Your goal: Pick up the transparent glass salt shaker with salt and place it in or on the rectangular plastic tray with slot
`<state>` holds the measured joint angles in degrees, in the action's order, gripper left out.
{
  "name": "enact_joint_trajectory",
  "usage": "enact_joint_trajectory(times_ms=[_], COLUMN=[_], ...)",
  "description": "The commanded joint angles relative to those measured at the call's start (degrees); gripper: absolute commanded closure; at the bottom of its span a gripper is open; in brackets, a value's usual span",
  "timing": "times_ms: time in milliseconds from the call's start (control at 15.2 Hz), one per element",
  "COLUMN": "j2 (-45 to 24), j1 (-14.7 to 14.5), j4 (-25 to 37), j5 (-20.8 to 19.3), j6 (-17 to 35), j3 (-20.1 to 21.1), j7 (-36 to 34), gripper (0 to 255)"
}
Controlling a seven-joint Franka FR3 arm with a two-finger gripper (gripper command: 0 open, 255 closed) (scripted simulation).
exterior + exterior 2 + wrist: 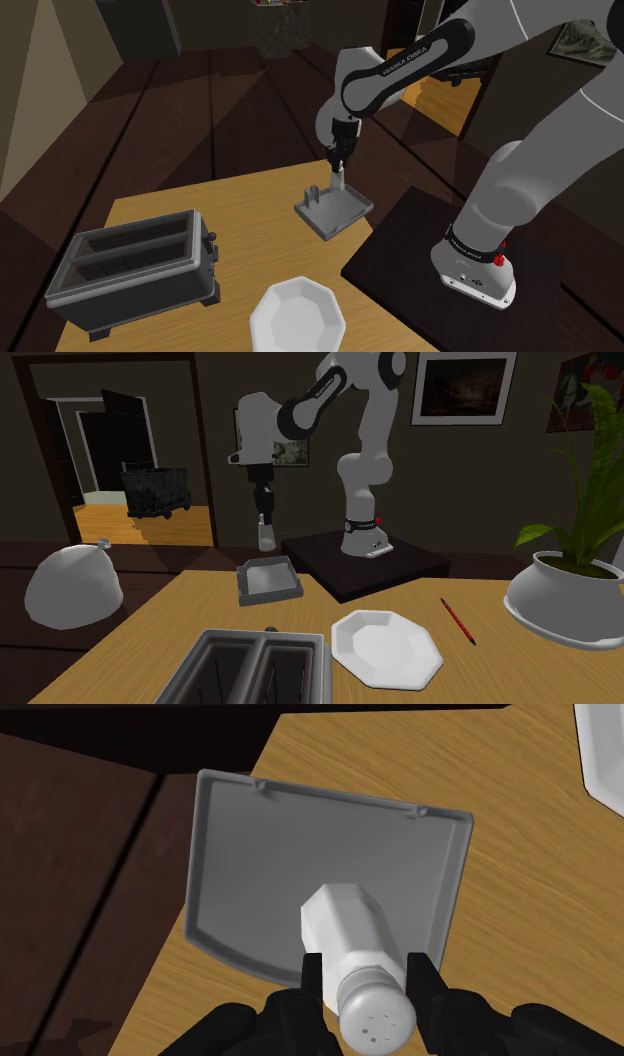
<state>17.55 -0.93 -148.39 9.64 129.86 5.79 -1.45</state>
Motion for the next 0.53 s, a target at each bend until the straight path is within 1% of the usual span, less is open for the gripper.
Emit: enact_joint_trajectory(times_ms=[0, 264, 330, 462], j2=[-1.1, -3.5, -4.6, -4.6], j1=[0.0, -0.2, -0.2, -0.2], j4=[-0.6, -1.9, -2.4, -2.4], j5=[0.1, 0.5, 0.6, 0.6], j6=[1.7, 5.4, 7.0, 7.0], j3=[0.1, 0.2, 0.2, 0.2], j7=[0.1, 0.5, 0.7, 0.7], gripper=[255, 255, 255, 255])
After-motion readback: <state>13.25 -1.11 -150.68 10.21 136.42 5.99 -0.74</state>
